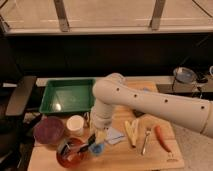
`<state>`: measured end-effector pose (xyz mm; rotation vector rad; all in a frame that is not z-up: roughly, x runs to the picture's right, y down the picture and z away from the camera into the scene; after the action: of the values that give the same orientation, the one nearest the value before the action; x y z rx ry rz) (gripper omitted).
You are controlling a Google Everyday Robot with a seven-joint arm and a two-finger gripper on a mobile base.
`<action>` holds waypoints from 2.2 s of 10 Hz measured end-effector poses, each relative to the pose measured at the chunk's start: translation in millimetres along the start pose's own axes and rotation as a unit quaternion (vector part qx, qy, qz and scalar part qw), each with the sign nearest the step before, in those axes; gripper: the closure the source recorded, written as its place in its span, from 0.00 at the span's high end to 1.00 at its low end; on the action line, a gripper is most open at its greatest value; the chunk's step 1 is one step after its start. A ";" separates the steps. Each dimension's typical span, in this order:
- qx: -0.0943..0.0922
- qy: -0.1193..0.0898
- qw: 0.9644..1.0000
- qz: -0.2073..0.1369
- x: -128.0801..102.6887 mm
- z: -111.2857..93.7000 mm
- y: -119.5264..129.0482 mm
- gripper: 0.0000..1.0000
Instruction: Wipe red bowl with brush
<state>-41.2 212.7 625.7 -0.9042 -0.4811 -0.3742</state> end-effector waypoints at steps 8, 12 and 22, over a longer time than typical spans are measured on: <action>-0.044 -0.009 0.999 0.023 27.3 37.4 -9.6 0.00; -0.043 -0.004 0.999 0.020 31.2 37.8 -23.5 0.00; -0.053 -0.003 0.998 0.019 28.3 41.8 -6.3 0.00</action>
<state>-30.7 240.2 667.2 -1.0164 -0.4528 -0.3641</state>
